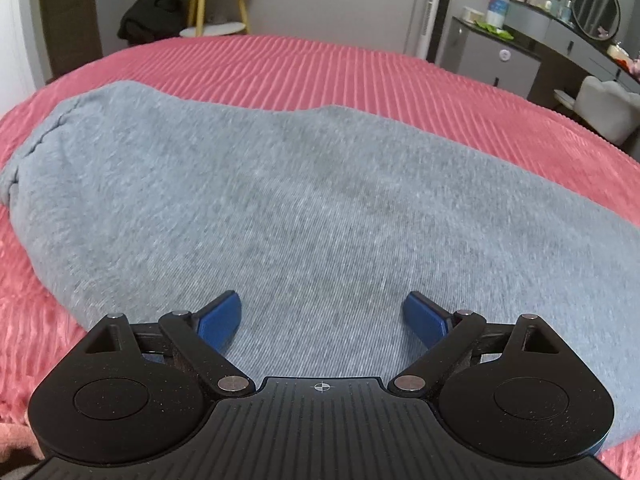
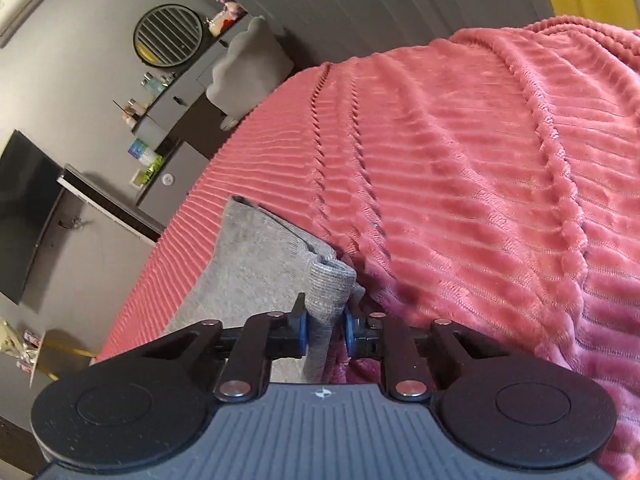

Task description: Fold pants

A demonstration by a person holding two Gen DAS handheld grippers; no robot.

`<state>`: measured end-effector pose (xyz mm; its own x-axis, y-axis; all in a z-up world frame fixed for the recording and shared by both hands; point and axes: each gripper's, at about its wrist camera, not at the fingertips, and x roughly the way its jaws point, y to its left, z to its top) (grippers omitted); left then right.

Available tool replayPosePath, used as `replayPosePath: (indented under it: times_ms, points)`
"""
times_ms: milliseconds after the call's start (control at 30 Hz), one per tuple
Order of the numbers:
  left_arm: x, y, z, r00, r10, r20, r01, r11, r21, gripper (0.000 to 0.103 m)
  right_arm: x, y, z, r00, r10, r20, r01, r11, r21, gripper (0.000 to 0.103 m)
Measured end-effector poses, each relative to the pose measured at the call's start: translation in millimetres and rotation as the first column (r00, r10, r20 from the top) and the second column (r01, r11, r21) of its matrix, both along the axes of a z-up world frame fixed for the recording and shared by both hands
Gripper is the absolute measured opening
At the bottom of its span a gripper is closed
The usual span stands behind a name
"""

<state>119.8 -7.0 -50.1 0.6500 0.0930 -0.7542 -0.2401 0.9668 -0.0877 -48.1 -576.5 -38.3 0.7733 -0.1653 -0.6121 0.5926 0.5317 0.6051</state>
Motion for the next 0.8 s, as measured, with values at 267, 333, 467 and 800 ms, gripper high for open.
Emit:
replayPosePath:
  times_ms: [267, 333, 467, 800]
  points:
    - [-6.0, 1.2, 3.3, 1.000, 0.016, 0.005, -0.016, 0.999, -0.029, 0.094, 18.5, 29.2, 39.7, 0.998, 0.044, -0.053, -0.053, 0.979, -0.198, 0.013]
    - [-6.0, 1.0, 3.2, 1.000, 0.013, 0.006, -0.013, 1.000, -0.027, 0.094, 25.8, 55.0, 60.4, 0.994, 0.104, -0.036, -0.110, 0.951, -0.288, 0.012]
    - [-6.8, 1.3, 3.6, 1.000, 0.007, 0.011, -0.007, 1.000, -0.030, 0.094, 56.6, 158.9, 98.8, 0.903, 0.417, -0.102, -0.408, 0.760, -0.506, 0.012]
    - [-11.8, 2.3, 5.7, 1.000, -0.016, 0.022, 0.017, 0.998, -0.060, 0.094, 102.0, 323.8, 22.4, 0.555, 0.766, -0.324, -0.831, 0.491, -0.262, 0.031]
